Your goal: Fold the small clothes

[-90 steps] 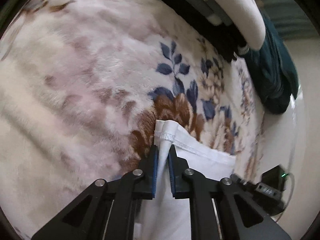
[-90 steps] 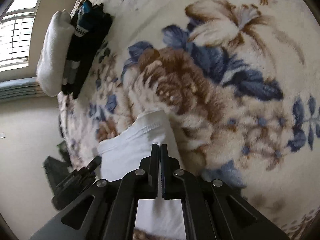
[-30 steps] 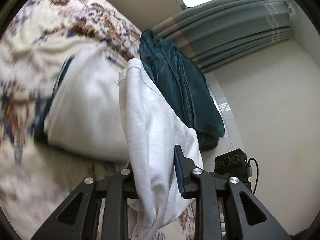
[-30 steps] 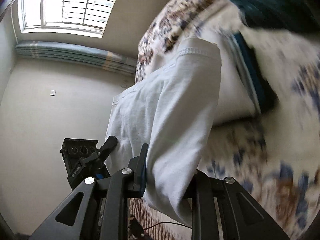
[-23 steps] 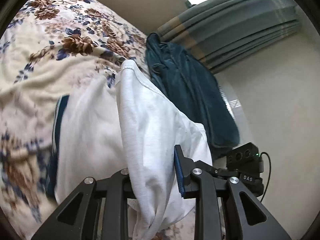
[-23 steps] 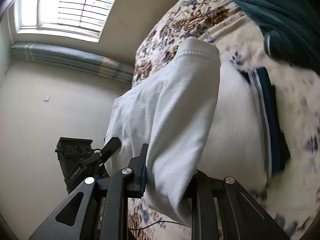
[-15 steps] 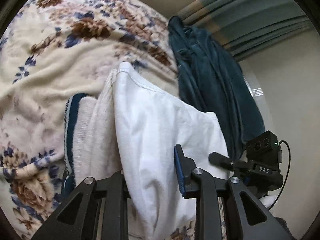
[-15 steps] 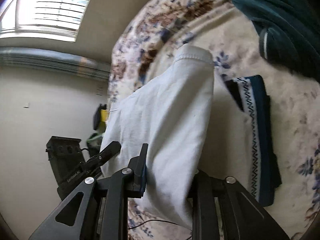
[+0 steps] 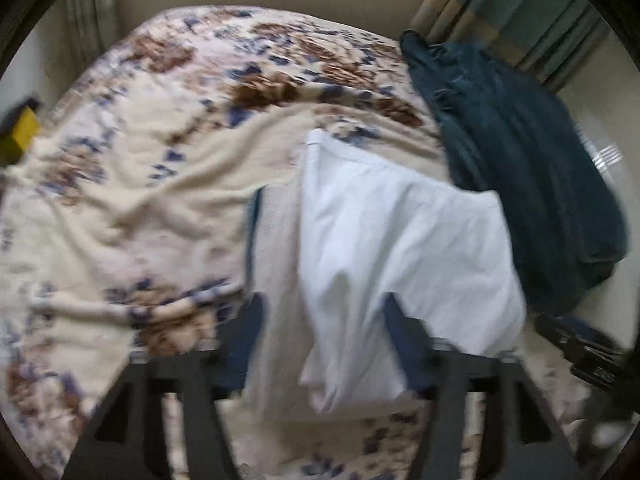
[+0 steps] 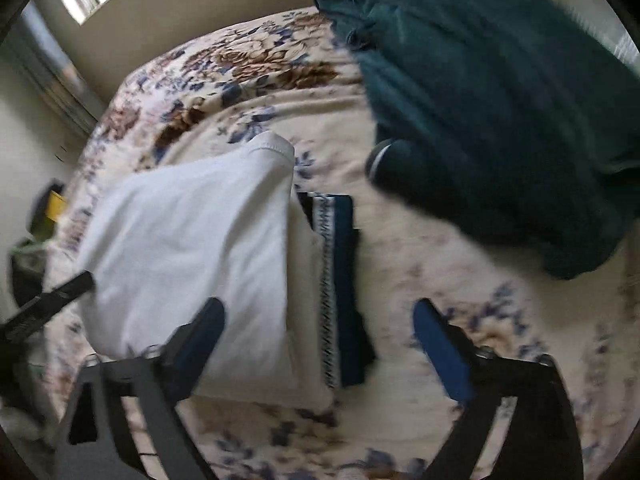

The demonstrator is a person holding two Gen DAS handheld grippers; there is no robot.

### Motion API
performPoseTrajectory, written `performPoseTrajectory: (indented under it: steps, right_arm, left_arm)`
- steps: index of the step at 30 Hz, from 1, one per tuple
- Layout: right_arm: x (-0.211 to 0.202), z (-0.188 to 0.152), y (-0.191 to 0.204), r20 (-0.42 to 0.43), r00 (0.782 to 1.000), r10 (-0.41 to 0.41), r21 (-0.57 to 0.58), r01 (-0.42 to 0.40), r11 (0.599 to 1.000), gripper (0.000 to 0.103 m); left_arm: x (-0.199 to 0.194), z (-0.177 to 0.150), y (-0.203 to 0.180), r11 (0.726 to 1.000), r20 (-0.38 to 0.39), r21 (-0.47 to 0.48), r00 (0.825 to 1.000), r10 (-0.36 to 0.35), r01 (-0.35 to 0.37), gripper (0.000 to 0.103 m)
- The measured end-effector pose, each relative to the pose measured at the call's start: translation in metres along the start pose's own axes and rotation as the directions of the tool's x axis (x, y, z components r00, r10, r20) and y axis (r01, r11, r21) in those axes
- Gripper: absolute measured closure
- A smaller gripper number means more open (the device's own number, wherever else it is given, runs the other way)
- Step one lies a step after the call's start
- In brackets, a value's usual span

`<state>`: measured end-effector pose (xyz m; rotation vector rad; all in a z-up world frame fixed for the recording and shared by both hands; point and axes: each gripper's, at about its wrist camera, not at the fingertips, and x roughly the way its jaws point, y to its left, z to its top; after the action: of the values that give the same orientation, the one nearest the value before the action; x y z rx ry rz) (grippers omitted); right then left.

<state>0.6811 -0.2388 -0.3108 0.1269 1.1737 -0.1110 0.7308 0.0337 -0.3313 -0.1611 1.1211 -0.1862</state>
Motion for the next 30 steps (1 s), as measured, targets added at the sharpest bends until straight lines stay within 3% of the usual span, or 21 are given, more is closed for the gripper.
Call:
performPoseTrajectory:
  steps: [2, 4, 10, 22, 30]
  right_arm:
    - [-0.011, -0.011, 0.006, 0.005, 0.999, -0.048, -0.021, 0.048, 0.999, 0.003]
    - [-0.021, -0.02, 0.009, 0.01, 0.998, -0.068, -0.018, 0.069, 0.997, 0.001]
    - [-0.056, -0.042, 0.014, 0.07, 0.988, -0.14, -0.015, 0.142, 0.99, 0.001]
    - [-0.145, -0.087, 0.006, 0.154, 0.976, -0.157, 0.006, 0.158, 0.987, 0.001]
    - [-0.255, -0.137, 0.002, 0.265, 0.952, -0.156, -0.007, 0.164, 0.986, 0.001]
  left_arm:
    - [-0.01, -0.014, -0.009, 0.996, 0.019, 0.036, 0.997, 0.076, -0.077, 0.017]
    - [-0.016, -0.024, -0.015, 0.992, 0.028, 0.054, 0.993, 0.114, -0.115, 0.016]
    - [-0.031, -0.044, -0.024, 0.98, 0.035, 0.069, 0.982, 0.186, -0.188, 0.011]
    - [-0.11, -0.077, -0.046, 0.972, 0.13, 0.077, 0.969, 0.211, -0.222, 0.011]
    - [-0.195, -0.115, -0.065, 0.974, 0.19, 0.068, 0.961, 0.199, -0.215, 0.011]
